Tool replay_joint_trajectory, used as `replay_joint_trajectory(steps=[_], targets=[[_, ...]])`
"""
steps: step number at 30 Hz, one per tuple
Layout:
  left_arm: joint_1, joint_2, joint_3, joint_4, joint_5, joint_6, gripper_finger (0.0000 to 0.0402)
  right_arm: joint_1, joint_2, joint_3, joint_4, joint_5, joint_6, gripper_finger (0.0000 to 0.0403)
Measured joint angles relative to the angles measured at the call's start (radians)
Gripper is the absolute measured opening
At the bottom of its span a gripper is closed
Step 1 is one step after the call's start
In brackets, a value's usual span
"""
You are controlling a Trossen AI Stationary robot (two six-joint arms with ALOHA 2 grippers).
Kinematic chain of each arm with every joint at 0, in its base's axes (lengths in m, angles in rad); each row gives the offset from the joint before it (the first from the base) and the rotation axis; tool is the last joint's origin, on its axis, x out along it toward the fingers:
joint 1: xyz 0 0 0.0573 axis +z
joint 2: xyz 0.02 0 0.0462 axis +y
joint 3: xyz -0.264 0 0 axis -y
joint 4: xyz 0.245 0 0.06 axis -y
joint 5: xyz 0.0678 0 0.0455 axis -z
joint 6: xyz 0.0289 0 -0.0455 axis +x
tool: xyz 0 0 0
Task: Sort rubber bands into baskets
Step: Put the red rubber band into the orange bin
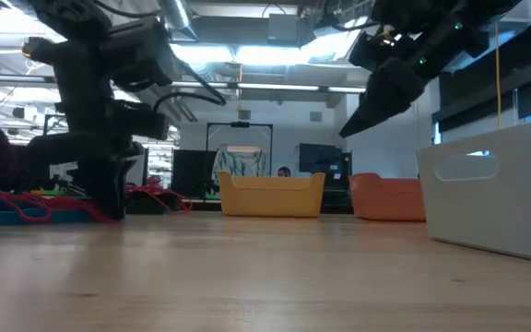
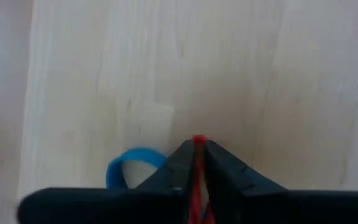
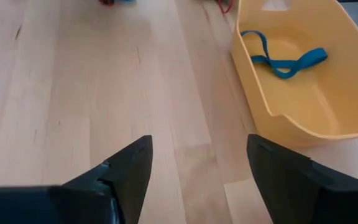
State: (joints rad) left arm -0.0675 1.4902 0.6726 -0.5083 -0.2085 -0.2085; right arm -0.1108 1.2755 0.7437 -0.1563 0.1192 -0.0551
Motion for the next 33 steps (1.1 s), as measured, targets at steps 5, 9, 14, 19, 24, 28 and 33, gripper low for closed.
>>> replay_joint_trajectory(steps=[5,9,14,19,24,28,33], targets=[[-0.006,0.0,0.044,-0.002,0.0,0.013,0.0006,0.0,0.0,0.0,0.033,-0.029,-0.01,0.0261],[-0.013,0.0,0.085,-0.004,-0.004,0.014,0.0002,0.0,0.0,0.0,0.042,-0.061,-0.022,0.0261],[-0.033,0.0,0.131,-0.004,-0.043,0.027,0.0002,0.0,0.0,0.0,0.059,-0.076,-0.024,0.0261],[-0.038,0.0,0.161,-0.004,-0.082,0.003,0.0008,0.0,0.0,0.0,0.059,-0.077,-0.024,0.0261],[-0.038,0.0,0.151,0.01,-0.077,-0.036,0.0017,0.0,0.006,0.0,0.06,-0.078,-0.02,0.0261],[-0.038,0.0,0.13,0.103,-0.077,-0.039,0.0041,0.0,0.027,0.0,0.082,-0.078,-0.02,0.0261],[-0.038,0.0,0.123,0.143,-0.075,-0.019,0.0103,0.0,0.045,0.001,0.092,-0.078,-0.021,0.0261]])
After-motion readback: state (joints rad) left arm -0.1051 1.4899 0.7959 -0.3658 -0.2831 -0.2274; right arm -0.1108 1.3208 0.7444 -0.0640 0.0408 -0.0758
